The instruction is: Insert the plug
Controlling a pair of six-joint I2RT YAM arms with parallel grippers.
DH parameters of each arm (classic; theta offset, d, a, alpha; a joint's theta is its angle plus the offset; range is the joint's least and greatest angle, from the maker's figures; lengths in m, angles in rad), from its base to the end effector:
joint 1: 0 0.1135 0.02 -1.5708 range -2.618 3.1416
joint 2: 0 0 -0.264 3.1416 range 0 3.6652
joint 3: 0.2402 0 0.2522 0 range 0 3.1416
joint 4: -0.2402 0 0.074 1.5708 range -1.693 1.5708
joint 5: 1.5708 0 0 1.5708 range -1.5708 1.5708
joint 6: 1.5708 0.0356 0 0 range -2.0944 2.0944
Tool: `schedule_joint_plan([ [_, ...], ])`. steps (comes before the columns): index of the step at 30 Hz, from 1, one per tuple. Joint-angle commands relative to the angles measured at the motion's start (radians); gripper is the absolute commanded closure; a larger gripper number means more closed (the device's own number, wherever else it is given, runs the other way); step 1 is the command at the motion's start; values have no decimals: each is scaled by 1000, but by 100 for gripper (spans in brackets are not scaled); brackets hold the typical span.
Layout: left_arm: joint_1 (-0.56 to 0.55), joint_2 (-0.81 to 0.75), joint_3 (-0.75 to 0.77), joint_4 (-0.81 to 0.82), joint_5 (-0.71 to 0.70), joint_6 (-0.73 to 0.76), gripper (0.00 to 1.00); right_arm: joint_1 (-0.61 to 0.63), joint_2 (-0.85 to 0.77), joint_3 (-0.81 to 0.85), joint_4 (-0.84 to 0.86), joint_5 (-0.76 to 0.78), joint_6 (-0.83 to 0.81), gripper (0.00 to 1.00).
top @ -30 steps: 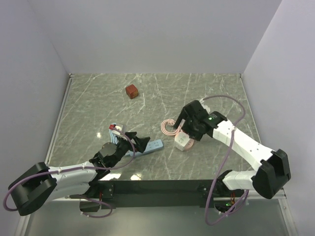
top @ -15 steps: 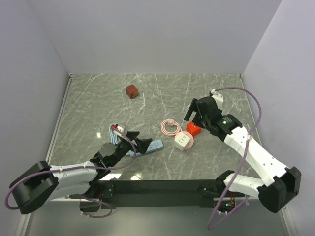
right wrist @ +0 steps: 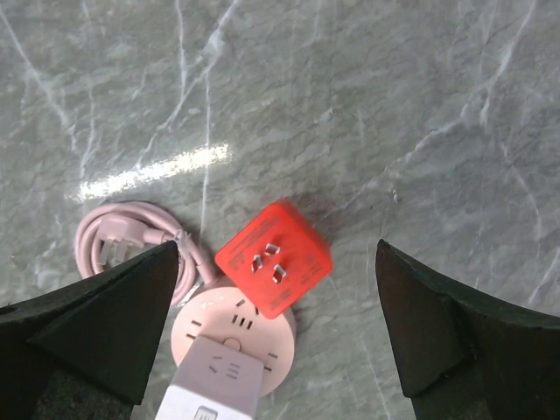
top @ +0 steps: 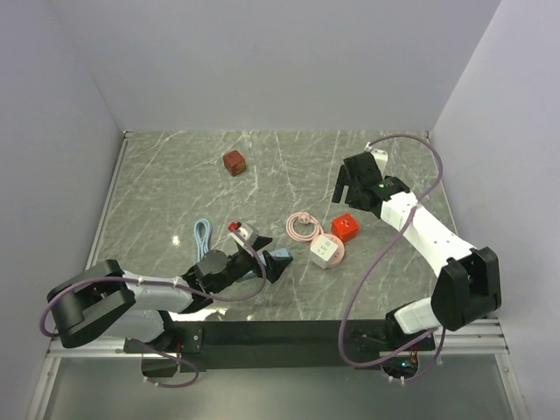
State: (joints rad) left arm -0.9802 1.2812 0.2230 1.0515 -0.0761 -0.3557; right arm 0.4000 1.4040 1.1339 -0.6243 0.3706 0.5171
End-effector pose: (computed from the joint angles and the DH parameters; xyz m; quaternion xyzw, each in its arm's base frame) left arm 0.1284 -0.1867 0.1817 0.1923 0.6829 -0.4150 0.5696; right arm 0.2771 0.1031 0.2827 0.1153 0.9220 -0.0115 0.3694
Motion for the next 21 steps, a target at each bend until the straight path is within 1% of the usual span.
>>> schedule_joint_plan([
  [1,-8,17,23,61,32,23,0,-13,36,41,35,-30,-49,0],
  [6,-8,-28,1,21,19,40,1,-16,56,-8,51,-56,-51,0],
  [9,-3,-68,-10,2,27,38,1,-16,55,-49,64,-44,-54,0],
  [11,15,-91,-27,4,67,26,1,-21,58,-77,83,-36,-68,0],
  [14,51,-143,-56,11,133,1,1,-24,88,-114,110,-64,-83,0],
  [17,83,-203,-92,25,153,-22,0,-24,131,-129,132,-56,-110,0],
  [21,101,-261,-120,24,156,-34,1,-33,142,-140,172,-90,-129,0],
])
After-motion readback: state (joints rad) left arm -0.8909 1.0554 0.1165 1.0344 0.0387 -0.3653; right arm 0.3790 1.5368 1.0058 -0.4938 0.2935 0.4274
